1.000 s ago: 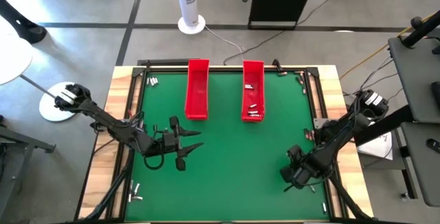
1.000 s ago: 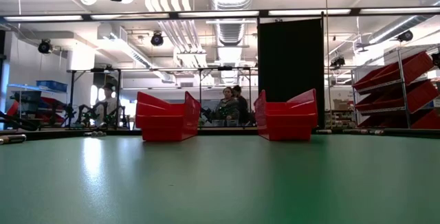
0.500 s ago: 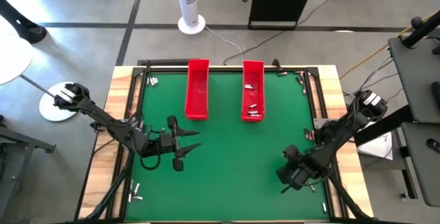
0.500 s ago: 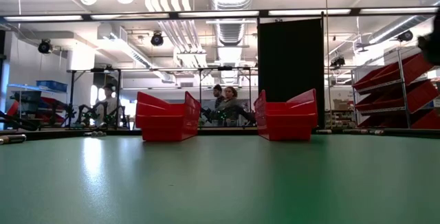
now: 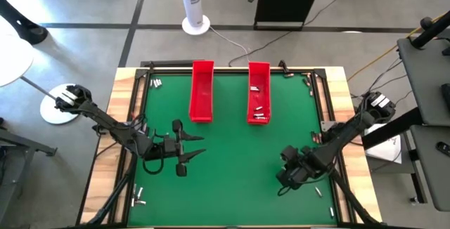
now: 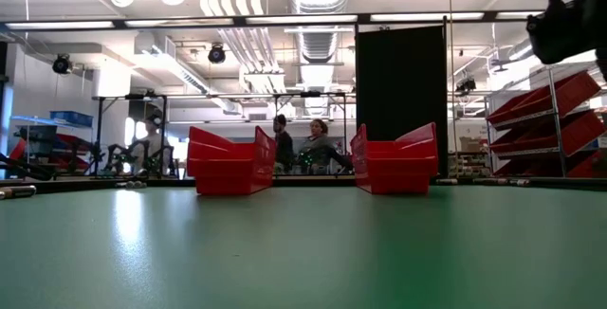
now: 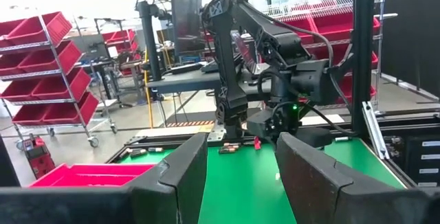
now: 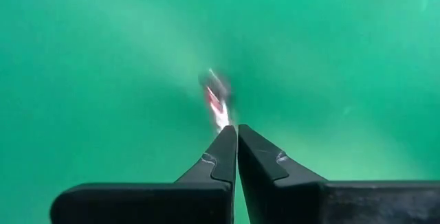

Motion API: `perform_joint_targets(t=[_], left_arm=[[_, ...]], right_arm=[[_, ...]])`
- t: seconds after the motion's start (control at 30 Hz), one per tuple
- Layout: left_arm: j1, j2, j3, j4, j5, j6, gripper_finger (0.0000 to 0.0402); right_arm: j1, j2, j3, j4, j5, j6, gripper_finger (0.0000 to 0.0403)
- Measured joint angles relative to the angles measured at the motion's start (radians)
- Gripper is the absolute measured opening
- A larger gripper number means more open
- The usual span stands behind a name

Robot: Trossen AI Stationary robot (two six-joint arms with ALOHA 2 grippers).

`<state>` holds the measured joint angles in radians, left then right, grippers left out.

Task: Sort batteries
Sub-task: Put the silver battery into the right red bin

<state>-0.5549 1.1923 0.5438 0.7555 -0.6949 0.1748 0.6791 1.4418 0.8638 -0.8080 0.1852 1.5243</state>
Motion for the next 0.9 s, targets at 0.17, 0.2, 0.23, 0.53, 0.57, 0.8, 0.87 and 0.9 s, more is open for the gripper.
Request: perform_joint_targets(t=[0.17, 0.2, 0.23, 0.53, 0.57, 0.8, 0.87, 0.9], left_arm=[[0.000, 0.000, 0.000, -0.003, 0.000, 0.000, 0.0158], [0.000, 0.000, 0.000, -0.003, 0.000, 0.001, 0.0158], [0.000, 0.000, 0.000, -0.003, 0.000, 0.000, 0.0158], [0.000, 0.000, 0.000, -0.003, -0.001, 0.000, 0.0158], [0.000, 0.000, 0.000, -0.003, -0.001, 0.000, 0.0158], [0.000, 0.000, 0.000, -0.015, -0.002, -0.002, 0.0158], [0.000, 0.000, 0.000, -0.019, -0.002, -0.003, 0.0158], [0.000, 0.000, 0.000, -0.019, -0.002, -0.003, 0.0158]], right_arm=[[-0.015, 0.000, -0.003, 0.005, 0.004, -0.035, 0.0007], [-0.015, 0.000, -0.003, 0.005, 0.007, -0.041, 0.0007], [-0.015, 0.000, -0.004, 0.005, 0.008, -0.043, 0.0007], [0.009, 0.011, -0.006, 0.185, 0.065, -0.169, 0.0024], [0.016, 0.022, -0.006, 0.242, 0.082, -0.201, 0.0032], [0.087, 0.203, 0.014, 0.482, 0.177, -0.340, 0.0111], [0.104, 0.242, 0.045, 0.440, 0.221, -0.339, 0.0132], [0.111, 0.256, 0.063, 0.414, 0.242, -0.339, 0.0141]])
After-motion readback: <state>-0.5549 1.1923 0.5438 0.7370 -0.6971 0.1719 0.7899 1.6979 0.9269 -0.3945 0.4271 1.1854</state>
